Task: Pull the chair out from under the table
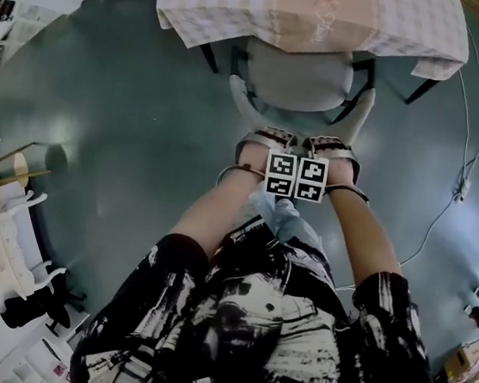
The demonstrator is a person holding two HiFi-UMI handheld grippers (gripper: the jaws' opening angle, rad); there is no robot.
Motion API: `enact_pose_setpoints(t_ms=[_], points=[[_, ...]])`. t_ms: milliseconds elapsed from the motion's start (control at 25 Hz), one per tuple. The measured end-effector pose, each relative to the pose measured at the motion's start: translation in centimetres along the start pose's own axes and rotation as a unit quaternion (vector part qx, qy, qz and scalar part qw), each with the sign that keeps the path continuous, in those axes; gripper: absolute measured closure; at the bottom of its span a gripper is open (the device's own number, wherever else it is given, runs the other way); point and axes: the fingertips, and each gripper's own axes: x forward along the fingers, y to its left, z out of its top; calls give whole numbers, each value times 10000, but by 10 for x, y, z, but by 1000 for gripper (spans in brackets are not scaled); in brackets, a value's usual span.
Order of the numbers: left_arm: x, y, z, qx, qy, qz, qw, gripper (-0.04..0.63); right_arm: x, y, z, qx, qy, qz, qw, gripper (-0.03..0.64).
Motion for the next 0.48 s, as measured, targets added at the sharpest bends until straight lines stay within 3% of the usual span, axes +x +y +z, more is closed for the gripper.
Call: enact_pose_setpoints(t_ms=[480], points=[[-12,-68,18,66,-18,-38,10000,541,-14,69,15,193,71,-4,9998,561]])
